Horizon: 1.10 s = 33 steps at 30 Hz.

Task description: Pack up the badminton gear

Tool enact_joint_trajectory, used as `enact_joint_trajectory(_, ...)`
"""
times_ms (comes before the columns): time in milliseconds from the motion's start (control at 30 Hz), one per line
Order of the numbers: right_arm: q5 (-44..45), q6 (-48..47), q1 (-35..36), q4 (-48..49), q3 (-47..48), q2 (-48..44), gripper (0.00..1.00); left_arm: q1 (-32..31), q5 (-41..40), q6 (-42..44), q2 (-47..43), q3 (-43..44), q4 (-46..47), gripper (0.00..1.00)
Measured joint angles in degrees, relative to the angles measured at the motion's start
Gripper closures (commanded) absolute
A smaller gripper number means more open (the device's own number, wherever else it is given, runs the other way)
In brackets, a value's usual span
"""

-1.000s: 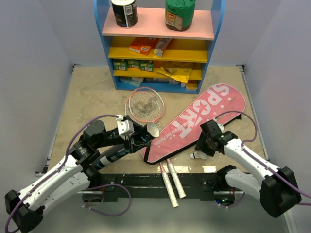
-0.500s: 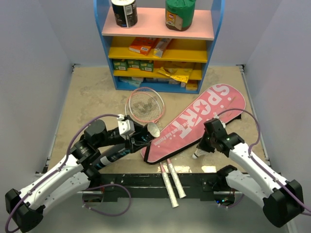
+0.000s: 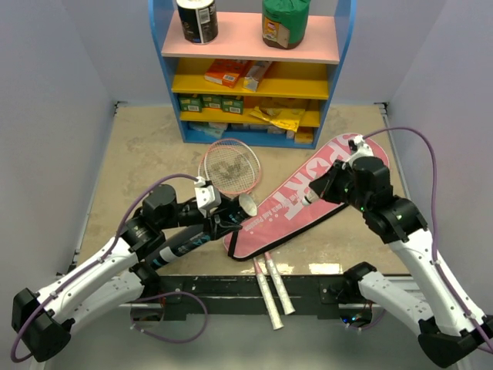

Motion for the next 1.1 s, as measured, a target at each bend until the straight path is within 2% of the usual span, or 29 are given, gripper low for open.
enact_joint_trajectory(200, -8.5, -3.7, 0.0, 5.5, 7.5, 2.6, 1.0, 0.0, 0.4, 0.0, 0.3, 0.0, 0.0, 1.0)
enact_joint_trajectory(433, -16.5, -2.7, 2.8, 13.6, 8.2, 6.2, 1.0, 0.0, 2.5, -2.5, 0.8, 0.0, 2.0, 1.0)
enact_joint_trajectory(667, -17.3, -1.2, 14.0, 19.9, 9.3, 11.6, 1.0, 0.0, 3.0, -4.6, 1.1, 0.0, 4.4, 1.0)
enact_joint_trajectory(1100, -13.1, 0.6, 24.6, 25.4, 7.1, 13.9, 1.0, 0.0, 1.2, -4.5, 1.0, 1.0, 3.4, 1.0)
